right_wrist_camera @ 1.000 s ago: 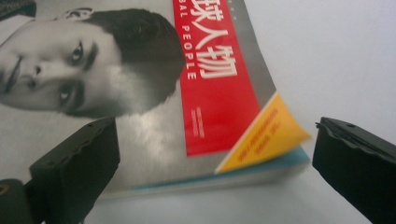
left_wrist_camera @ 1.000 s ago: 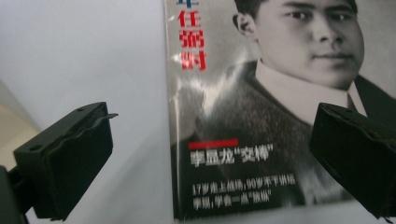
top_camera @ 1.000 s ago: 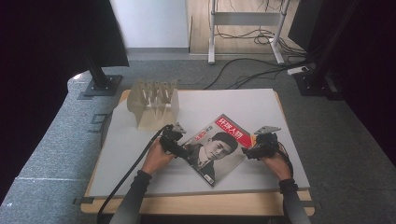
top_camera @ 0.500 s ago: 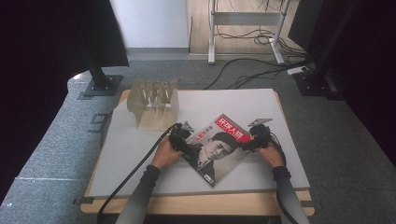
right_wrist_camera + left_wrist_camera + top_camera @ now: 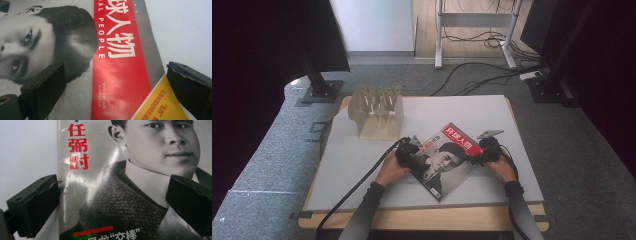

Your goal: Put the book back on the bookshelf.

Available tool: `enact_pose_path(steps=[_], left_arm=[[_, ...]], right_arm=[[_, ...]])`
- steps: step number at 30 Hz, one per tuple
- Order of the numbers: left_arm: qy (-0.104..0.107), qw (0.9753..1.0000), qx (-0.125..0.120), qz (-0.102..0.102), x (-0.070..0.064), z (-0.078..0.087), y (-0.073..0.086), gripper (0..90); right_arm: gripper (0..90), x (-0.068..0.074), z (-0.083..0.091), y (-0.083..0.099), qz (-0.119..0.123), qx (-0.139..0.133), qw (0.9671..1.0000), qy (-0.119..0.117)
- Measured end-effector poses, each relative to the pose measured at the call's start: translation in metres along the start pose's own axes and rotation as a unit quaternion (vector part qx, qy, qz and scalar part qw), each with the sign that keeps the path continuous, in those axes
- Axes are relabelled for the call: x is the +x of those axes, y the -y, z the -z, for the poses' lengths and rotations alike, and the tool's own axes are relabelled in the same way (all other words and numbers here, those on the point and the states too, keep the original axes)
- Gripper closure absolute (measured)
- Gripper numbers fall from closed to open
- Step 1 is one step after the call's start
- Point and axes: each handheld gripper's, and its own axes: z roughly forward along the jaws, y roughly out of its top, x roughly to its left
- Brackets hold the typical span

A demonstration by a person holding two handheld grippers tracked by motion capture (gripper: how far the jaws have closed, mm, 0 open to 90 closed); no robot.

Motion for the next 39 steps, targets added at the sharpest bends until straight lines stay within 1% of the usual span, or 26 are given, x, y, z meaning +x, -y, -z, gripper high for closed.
enact_pose_path(steps=[2, 4, 5, 7, 8, 11, 13, 14, 16, 18, 19, 20, 23, 27, 30, 31, 32, 34, 36, 37, 39], left_arm=[[0.002, 1.0, 0.001, -0.003, -0.003, 0.002, 0.002, 0.0], [0.005, 1.0, 0.002, -0.004, -0.007, 0.005, 0.006, 0.0], [0.006, 1.0, 0.002, -0.006, -0.01, 0.007, 0.009, 0.0], [0.009, 0.9999, 0.004, -0.01, -0.015, 0.011, 0.014, 0.0], [0.009, 0.9999, 0.004, -0.01, -0.017, 0.012, 0.016, 0.0], [0.01, 0.9999, 0.004, -0.011, -0.022, 0.016, 0.021, 0.0], [0.008, 0.9999, 0.002, -0.008, -0.023, 0.017, 0.023, 0.0], [0.009, 0.9999, 0.001, -0.009, -0.023, 0.018, 0.024, 0.0], [0.008, 0.9999, 0.0, -0.007, -0.024, 0.018, 0.025, 0.0], [0.006, 1.0, 0.001, -0.006, -0.025, 0.019, 0.026, 0.0], [0.005, 1.0, 0.002, -0.005, -0.026, 0.019, 0.026, 0.0], [0.004, 1.0, 0.002, -0.005, -0.028, 0.019, 0.026, 0.0], [0.002, 1.0, 0.003, -0.003, -0.033, 0.02, 0.027, 0.0], [0.006, 1.0, 0.002, -0.005, -0.042, 0.022, 0.032, 0.0], [0.012, 0.9998, 0.006, -0.014, -0.05, 0.025, 0.035, 0.0], [0.011, 0.9998, 0.008, -0.014, -0.052, 0.026, 0.035, 0.0], [0.012, 0.9998, 0.01, -0.016, -0.053, 0.027, 0.036, 0.0], [0.018, 0.9995, 0.013, -0.023, -0.054, 0.029, 0.037, 0.0], [0.029, 0.9992, 0.018, -0.02, -0.049, 0.032, 0.037, 0.0], [0.022, 0.9995, 0.015, -0.019, -0.045, 0.034, 0.037, 0.0], [0.001, 0.9998, 0.009, -0.017, -0.036, 0.041, 0.037, 0.0]], right_arm=[[3.0, 0.001, 0.001, 0.001, 0.001, 0.002, 1.0, -0.001], [2.9, 0.008, 0.004, 0.004, 0.005, 0.005, 1.0, -0.003], [2.9, 0.008, 0.004, 0.004, 0.005, 0.005, 1.0, -0.003], [2.9, 0.013, 0.007, 0.007, 0.01, 0.007, 0.9999, -0.005], [2.9, 0.017, 0.008, 0.009, 0.01, 0.005, 0.9999, -0.005], [3.1, 0.021, 0.01, 0.012, 0.014, 0.001, 0.9998, -0.01], [2.6, 0.02, 0.012, 0.014, 0.001, -0.005, 0.9999, -0.012], [1.2, 0.019, 0.014, 0.015, -0.002, -0.001, 1.0, -0.007], [1.7, 0.02, 0.021, 0.018, 0.005, 0.007, 0.9999, 0.014], [2.0, 0.022, 0.032, 0.023, 0.005, 0.002, 0.9998, 0.021], [2.8, 0.024, 0.044, 0.029, 0.004, -0.005, 0.9995, 0.031], [2.8, 0.024, 0.044, 0.029, 0.004, -0.005, 0.9995, 0.031], [3.4, 0.027, 0.055, 0.04, 0.004, -0.003, 0.9994, 0.035], [3.3, 0.03, 0.057, 0.054, 0.001, 0.004, 0.9995, 0.031], [4.9, 0.035, 0.054, 0.057, 0.006, 0.002, 0.9995, 0.031], [4.0, 0.036, 0.053, 0.057, 0.014, 0.007, 0.9992, 0.036], [3.0, 0.037, 0.053, 0.057, 0.015, 0.006, 0.999, 0.043], [3.2, 0.036, 0.053, 0.056, 0.013, 0.006, 0.9988, 0.048], [2.2, 0.035, 0.051, 0.056, 0.009, 0.005, 0.9986, 0.051], [1.4, 0.035, 0.051, 0.056, 0.005, 0.005, 0.9986, 0.052], [0.0, 0.034, 0.049, 0.055, 0.002, 0.007, 0.9984, 0.057]])
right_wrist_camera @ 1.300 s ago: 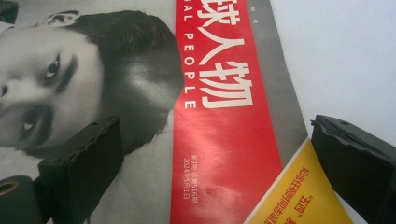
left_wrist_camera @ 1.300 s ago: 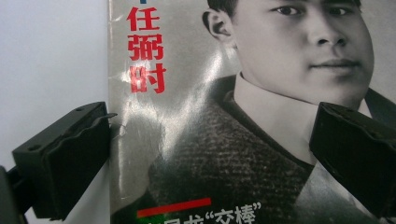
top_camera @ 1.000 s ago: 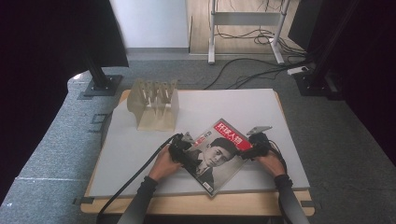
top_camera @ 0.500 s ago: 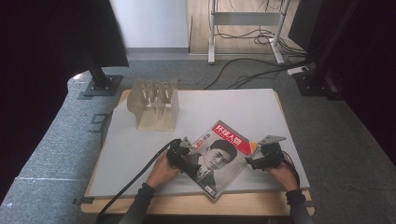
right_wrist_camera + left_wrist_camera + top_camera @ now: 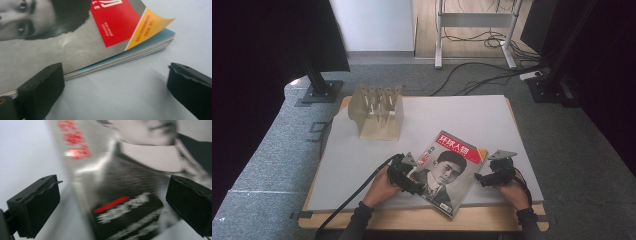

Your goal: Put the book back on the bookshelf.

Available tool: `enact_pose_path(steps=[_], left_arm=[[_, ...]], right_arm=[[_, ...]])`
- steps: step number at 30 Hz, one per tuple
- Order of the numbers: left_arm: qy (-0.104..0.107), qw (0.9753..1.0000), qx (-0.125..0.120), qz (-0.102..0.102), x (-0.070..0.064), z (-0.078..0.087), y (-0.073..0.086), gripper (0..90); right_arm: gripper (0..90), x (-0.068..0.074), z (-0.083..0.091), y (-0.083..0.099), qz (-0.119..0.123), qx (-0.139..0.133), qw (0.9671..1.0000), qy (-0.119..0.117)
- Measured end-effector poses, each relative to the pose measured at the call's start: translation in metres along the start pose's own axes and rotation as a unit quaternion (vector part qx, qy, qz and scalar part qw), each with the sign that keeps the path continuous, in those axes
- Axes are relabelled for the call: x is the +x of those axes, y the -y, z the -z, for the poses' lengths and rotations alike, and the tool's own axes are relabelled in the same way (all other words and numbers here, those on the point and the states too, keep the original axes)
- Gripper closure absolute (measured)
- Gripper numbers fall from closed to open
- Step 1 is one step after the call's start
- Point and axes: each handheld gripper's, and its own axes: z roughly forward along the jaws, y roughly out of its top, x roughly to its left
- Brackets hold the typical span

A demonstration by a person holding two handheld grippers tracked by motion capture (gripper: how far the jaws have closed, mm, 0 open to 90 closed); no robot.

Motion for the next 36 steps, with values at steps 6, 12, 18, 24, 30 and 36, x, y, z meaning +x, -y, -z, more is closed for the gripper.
enact_pose_path(steps=[6, 12, 18, 24, 30, 36], left_arm=[[-0.063, 0.9976, 0.004, 0.028, 0.038, 0.014, 0.004, 0.0], [-0.09, 0.9948, 0.013, 0.046, 0.058, 0.006, 0.01, 0.0], [-0.07, 0.9959, 0.005, 0.057, 0.053, -0.001, 0.012, 0.0], [-0.065, 0.996, -0.01, 0.061, 0.041, 0.0, 0.019, 0.0], [-0.061, 0.9965, -0.022, 0.053, 0.023, 0.0, 0.023, 0.0], [-0.05, 0.9977, -0.028, 0.037, 0.002, -0.002, 0.023, 0.0]], right_arm=[[0.0, -0.004, -0.006, -0.005, -0.011, 0.003, 0.9999, -0.001], [0.0, -0.008, -0.014, -0.015, -0.01, 0.006, 0.9999, 0.012], [0.0, -0.012, -0.023, -0.027, -0.01, 0.013, 0.9997, 0.02], [0.0, -0.019, -0.033, -0.039, -0.014, 0.015, 0.9994, 0.029], [3.1, -0.025, -0.044, -0.053, -0.018, 0.016, 0.9989, 0.041], [4.0, -0.032, -0.056, -0.065, -0.029, 0.018, 0.9986, 0.041]])
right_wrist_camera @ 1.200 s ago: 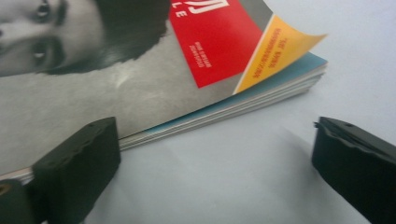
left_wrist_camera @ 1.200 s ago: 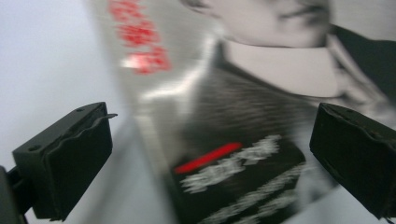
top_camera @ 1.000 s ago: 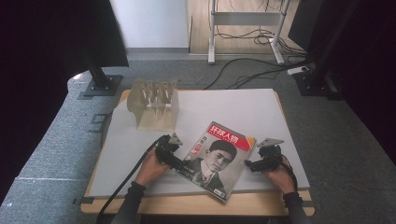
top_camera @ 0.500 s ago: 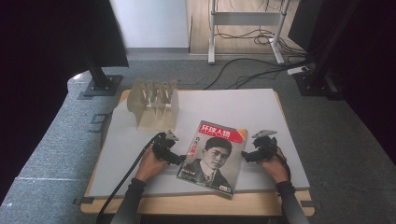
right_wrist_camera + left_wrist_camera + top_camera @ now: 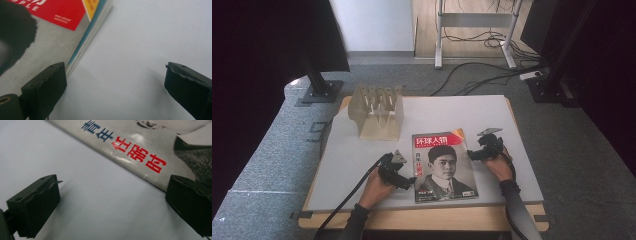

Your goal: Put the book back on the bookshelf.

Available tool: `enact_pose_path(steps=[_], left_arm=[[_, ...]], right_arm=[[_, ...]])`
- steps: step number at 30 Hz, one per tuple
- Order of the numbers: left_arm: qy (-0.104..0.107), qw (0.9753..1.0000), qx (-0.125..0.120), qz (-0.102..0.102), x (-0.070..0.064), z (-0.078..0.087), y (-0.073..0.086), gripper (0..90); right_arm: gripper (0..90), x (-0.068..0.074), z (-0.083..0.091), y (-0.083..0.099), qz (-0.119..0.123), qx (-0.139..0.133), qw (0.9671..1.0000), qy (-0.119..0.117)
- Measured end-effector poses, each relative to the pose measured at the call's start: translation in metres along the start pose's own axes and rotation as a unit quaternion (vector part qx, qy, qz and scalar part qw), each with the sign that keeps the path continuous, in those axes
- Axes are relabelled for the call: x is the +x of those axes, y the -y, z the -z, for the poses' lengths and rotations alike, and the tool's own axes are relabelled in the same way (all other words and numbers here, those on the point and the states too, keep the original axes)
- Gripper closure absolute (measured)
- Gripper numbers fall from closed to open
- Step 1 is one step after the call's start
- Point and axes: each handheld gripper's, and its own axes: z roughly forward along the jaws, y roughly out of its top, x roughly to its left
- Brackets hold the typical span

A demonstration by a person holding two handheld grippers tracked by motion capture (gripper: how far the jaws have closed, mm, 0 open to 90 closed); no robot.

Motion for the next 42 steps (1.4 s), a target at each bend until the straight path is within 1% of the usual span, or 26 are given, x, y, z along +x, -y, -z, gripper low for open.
enact_pose_path(steps=[2, 5, 7, 8, 9, 10, 11, 13, 15, 16, 17, 18, 19, 20, 24, 27, 30, 32, 34, 35, 38, 39, 41, 42], left_arm=[[0.008, 0.9999, -0.001, -0.008, -0.01, -0.001, -0.001, 0.0], [0.019, 0.9997, -0.002, -0.018, -0.022, -0.004, -0.004, 0.0], [0.026, 0.9994, -0.001, -0.025, -0.025, -0.004, -0.005, 0.0], [0.029, 0.9993, -0.001, -0.026, -0.024, -0.004, -0.005, 0.0], [0.031, 0.9992, -0.001, -0.023, -0.021, -0.004, -0.005, 0.0], [0.025, 0.9995, 0.0, -0.02, -0.018, -0.003, -0.006, 0.0], [0.01, 0.9998, 0.003, -0.019, -0.014, -0.002, -0.006, 0.0], [-0.013, 0.9999, 0.0, -0.004, -0.003, -0.001, -0.007, 0.0], [-0.025, 0.9995, -0.007, 0.017, 0.007, -0.002, -0.009, 0.0], [-0.028, 0.9992, -0.008, 0.025, 0.011, -0.003, -0.01, 0.0], [-0.033, 0.9989, -0.007, 0.032, 0.014, -0.006, -0.01, 0.0], [-0.04, 0.9986, -0.002, 0.034, 0.016, -0.009, -0.011, 0.0], [-0.031, 0.9986, -0.005, 0.043, 0.018, -0.011, -0.011, 0.0], [-0.033, 0.9982, -0.008, 0.048, 0.018, -0.011, -0.012, 0.0], [-0.032, 0.9983, -0.006, 0.049, 0.019, -0.012, -0.012, 0.0], [-0.034, 0.9982, -0.006, 0.048, 0.019, -0.012, -0.012, 0.0], [-0.034, 0.9982, -0.007, 0.049, 0.019, -0.012, -0.012, 0.0], [-0.034, 0.9982, -0.006, 0.048, 0.019, -0.012, -0.012, 0.0], [-0.035, 0.9982, -0.006, 0.048, 0.019, -0.012, -0.012, 0.0], [-0.035, 0.9982, -0.006, 0.048, 0.019, -0.012, -0.012, 0.0], [-0.034, 0.9982, -0.006, 0.048, 0.019, -0.012, -0.012, 0.0], [-0.034, 0.9982, -0.006, 0.048, 0.019, -0.012, -0.012, 0.0], [-0.034, 0.9982, -0.006, 0.048, 0.019, -0.012, -0.012, 0.0], [-0.034, 0.9982, -0.006, 0.049, 0.019, -0.012, -0.012, 0.0]], right_arm=[[5.7, 0.0, -0.003, -0.005, -0.003, 0.001, 1.0, 0.001], [8.1, 0.0, -0.009, -0.012, -0.01, -0.002, 0.9999, 0.004], [9.1, 0.001, -0.013, -0.015, -0.011, -0.003, 0.9999, 0.005], [9.6, 0.001, -0.013, -0.017, -0.013, -0.002, 0.9999, 0.003], [11.8, 0.0, -0.014, -0.017, -0.012, -0.001, 0.9999, -0.001], [13.9, -0.002, -0.013, -0.017, -0.016, 0.002, 0.9998, -0.014], [12.8, -0.002, -0.012, -0.017, -0.02, 0.004, 0.9996, -0.019], [12.8, -0.003, -0.008, -0.016, -0.015, 0.007, 0.9996, -0.022], [12.8, -0.003, -0.003, -0.015, -0.026, -0.003, 0.9986, -0.045], [12.7, -0.002, -0.001, -0.014, -0.027, -0.007, 0.9982, -0.053], [12.6, 0.0, 0.002, -0.014, -0.027, -0.01, 0.9977, -0.062], [12.6, 0.003, 0.003, -0.014, -0.025, -0.014, 0.9971, -0.071], [12.9, 0.005, 0.004, -0.014, -0.02, -0.018, 0.9963, -0.082], [13.2, 0.008, 0.005, -0.015, -0.02, -0.019, 0.9955, -0.09], [16.2, 0.02, 0.005, -0.018, -0.012, -0.021, 0.9934, -0.112], [21.8, 0.026, -0.002, -0.021, -0.009, -0.015, 0.9929, -0.118], [27.0, 0.029, -0.011, -0.025, -0.013, -0.013, 0.9915, -0.128], [29.9, 0.032, -0.015, -0.027, -0.013, -0.016, 0.9924, -0.122], [33.0, 0.034, -0.017, -0.031, -0.018, -0.017, 0.9917, -0.126], [34.4, 0.034, -0.017, -0.032, -0.029, -0.012, 0.9917, -0.125], [41.5, 0.032, -0.015, -0.031, -0.039, -0.01, 0.9916, -0.123], [43.7, 0.03, -0.013, -0.03, -0.042, -0.01, 0.991, -0.127], [46.3, 0.027, -0.01, -0.025, -0.057, -0.009, 0.9884, -0.14], [47.6, 0.026, -0.008, -0.022, -0.06, -0.01, 0.9872, -0.148]])
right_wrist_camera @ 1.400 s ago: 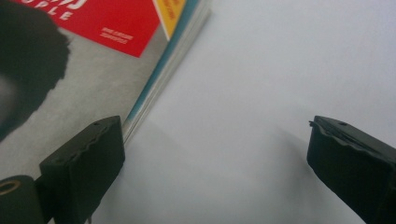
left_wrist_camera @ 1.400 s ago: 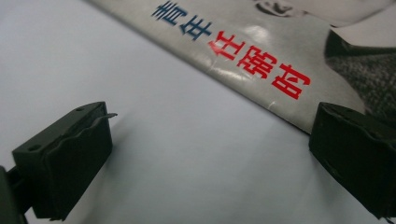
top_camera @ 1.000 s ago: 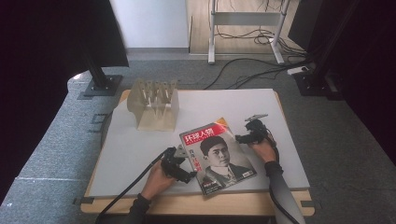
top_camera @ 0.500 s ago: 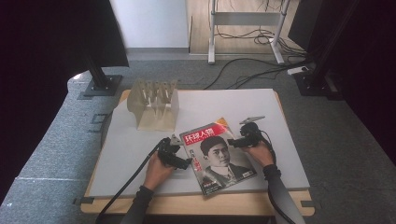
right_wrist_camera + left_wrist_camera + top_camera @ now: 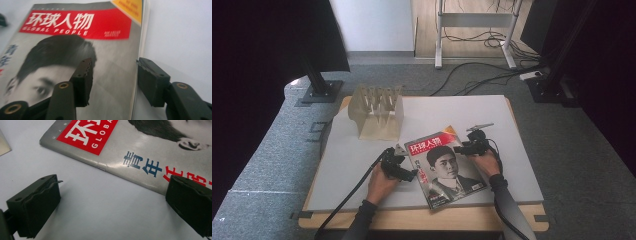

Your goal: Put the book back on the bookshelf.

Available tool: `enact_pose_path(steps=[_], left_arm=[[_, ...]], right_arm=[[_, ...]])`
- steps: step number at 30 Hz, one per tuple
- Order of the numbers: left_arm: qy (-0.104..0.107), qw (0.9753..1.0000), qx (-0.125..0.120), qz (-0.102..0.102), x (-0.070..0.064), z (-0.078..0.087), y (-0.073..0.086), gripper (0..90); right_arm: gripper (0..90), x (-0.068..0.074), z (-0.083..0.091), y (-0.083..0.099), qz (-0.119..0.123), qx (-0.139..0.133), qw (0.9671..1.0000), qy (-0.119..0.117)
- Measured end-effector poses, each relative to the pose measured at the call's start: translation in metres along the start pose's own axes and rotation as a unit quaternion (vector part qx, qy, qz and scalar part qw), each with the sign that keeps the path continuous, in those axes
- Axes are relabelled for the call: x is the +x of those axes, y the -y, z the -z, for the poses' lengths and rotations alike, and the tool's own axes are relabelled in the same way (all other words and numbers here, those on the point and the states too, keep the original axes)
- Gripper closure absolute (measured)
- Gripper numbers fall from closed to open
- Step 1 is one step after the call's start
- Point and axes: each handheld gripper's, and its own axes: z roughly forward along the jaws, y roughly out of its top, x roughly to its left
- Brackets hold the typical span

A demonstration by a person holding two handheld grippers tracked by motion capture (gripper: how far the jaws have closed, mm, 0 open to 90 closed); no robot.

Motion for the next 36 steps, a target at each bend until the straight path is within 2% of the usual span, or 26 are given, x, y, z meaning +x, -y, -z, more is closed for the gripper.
enact_pose_path(steps=[2, 5, 8, 10, 13, 15, 18, 20, 24, 26, 30, 33, 36], left_arm=[[0.0, 1.0, 0.0, 0.0, 0.0, 0.0, 0.0, 0.0], [0.0, 1.0, 0.0, 0.001, 0.0, 0.0, 0.0, 0.0], [0.0, 1.0, 0.0, 0.001, 0.0, 0.0, 0.0, 0.0], [0.0, 1.0, 0.0, 0.001, 0.0, 0.0, 0.0, 0.0], [-0.001, 1.0, 0.0, 0.001, 0.0, 0.0, 0.0, 0.0], [0.0, 1.0, 0.001, 0.0, 0.0, 0.0, 0.0, 0.0], [-0.001, 1.0, 0.001, 0.0, 0.0, 0.0, 0.0, 0.0], [-0.001, 1.0, 0.001, 0.0, 0.0, 0.0, 0.0, 0.0], [-0.001, 1.0, 0.001, 0.0, 0.0, 0.0, 0.0, 0.0], [-0.001, 1.0, 0.001, -0.001, 0.0, 0.0, 0.0, 0.0], [-0.001, 1.0, 0.0, 0.0, 0.0, 0.0, 0.0, 0.0], [-0.001, 1.0, 0.002, -0.002, 0.0, 0.0, 0.0, 0.0], [0.0, 1.0, 0.002, -0.001, 0.0, 0.0, 0.0, 0.0]], right_arm=[[48.8, 0.001, 0.005, 0.005, -0.005, -0.003, 0.9998, -0.017], [50.3, 0.006, 0.014, 0.006, 0.005, -0.01, 0.9996, -0.027], [50.6, 0.01, 0.013, -0.002, 0.021, -0.001, 0.9996, -0.017], [50.9, 0.011, 0.007, -0.009, 0.032, 0.012, 0.9994, -0.008], [53.6, 0.009, -0.003, -0.018, 0.037, 0.015, 0.9992, -0.011], [55.4, 0.009, -0.01, -0.024, 0.045, 0.022, 0.9987, -0.004], [59.5, 0.011, -0.014, -0.031, 0.06, 0.032, 0.9977, 0.007], [64.3, 0.015, -0.014, -0.034, 0.08, 0.04, 0.9958, 0.022], [78.7, 0.022, -0.006, -0.034, 0.104, 0.034, 0.9934, 0.034], [81.7, 0.025, -0.001, -0.033, 0.111, 0.027, 0.993, 0.032], [83.6, 0.037, 0.009, -0.035, 0.135, 0.02, 0.9901, 0.034], [83.7, 0.048, 0.017, -0.039, 0.159, 0.012, 0.9864, 0.04], [84.3, 0.059, 0.027, -0.041, 0.171, 0.004, 0.9844, 0.04]])
